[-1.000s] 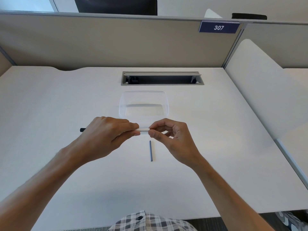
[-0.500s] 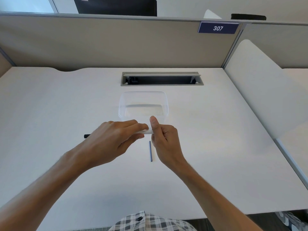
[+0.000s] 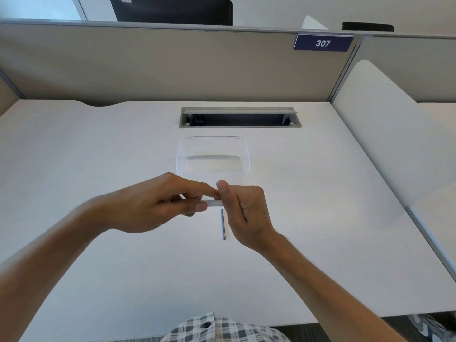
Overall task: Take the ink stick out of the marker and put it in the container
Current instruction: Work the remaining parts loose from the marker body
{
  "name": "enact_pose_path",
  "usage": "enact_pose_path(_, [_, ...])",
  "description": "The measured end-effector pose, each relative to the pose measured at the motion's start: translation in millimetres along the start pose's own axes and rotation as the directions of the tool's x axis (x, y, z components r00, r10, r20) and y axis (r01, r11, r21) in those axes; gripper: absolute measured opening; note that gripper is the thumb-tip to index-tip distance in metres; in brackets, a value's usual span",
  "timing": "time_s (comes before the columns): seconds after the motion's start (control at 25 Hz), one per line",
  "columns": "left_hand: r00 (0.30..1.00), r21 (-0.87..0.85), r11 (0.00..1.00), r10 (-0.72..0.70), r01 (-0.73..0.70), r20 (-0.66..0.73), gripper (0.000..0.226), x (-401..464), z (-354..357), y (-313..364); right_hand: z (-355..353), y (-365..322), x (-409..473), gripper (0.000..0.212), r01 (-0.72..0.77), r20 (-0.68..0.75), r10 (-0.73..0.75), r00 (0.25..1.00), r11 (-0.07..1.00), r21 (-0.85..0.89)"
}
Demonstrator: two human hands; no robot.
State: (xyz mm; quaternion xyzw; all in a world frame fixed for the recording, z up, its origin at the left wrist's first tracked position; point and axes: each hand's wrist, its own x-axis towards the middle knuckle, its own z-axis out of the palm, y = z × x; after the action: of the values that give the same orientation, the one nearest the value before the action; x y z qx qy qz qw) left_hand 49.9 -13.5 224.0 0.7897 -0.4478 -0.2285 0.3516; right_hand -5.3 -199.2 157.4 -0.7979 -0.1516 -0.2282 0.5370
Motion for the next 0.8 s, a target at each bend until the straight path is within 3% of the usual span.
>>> enact_pose_path(0.12, [0.998, -0.067, 0.998, -0.01, 0.014, 0.058, 0.036, -2, -4, 2, -3, -1, 4, 0.044, 0.169, 0.021, -0.168, 0.986, 0.982, -0.081])
enact_pose_path(0.2, [0.999, -0.036, 0.999, -0.022, 0.024, 0.048, 0.035, -1, -4, 5, -5, 2, 4, 0.049, 0.168, 0.018, -0.168, 0.986, 0.978, -0.124])
enact_pose_path(0.32, [0.999, 0.045, 0.998, -0.041, 0.042, -0.028, 0.031, 0, -2, 3, -5, 7, 2, 0.046, -0.026, -0.004, 0.026, 1.0, 0.991, -0.129])
enact_pose_path(0.48, [0.988, 0.29, 0.955, -0.017, 0.062, -0.153, 0.03, 1, 3, -7, -6, 6, 2, 0.044, -0.281, 0.05, 0.279, 0.959, 0.959, 0.038])
enact_pose_path(0.56, [0.984, 0.354, 0.932, -0.018, 0.082, -0.178, 0.03, 0, 5, -12, -7, 8, 0, 0.047, -0.338, 0.081, 0.33, 0.941, 0.933, 0.123])
enact_pose_path(0.8, [0.975, 0.384, 0.92, 0.008, 0.08, -0.221, 0.04, 0, 9, -19, -11, 8, -5, 0.026, -0.443, 0.159, 0.415, 0.896, 0.866, 0.233])
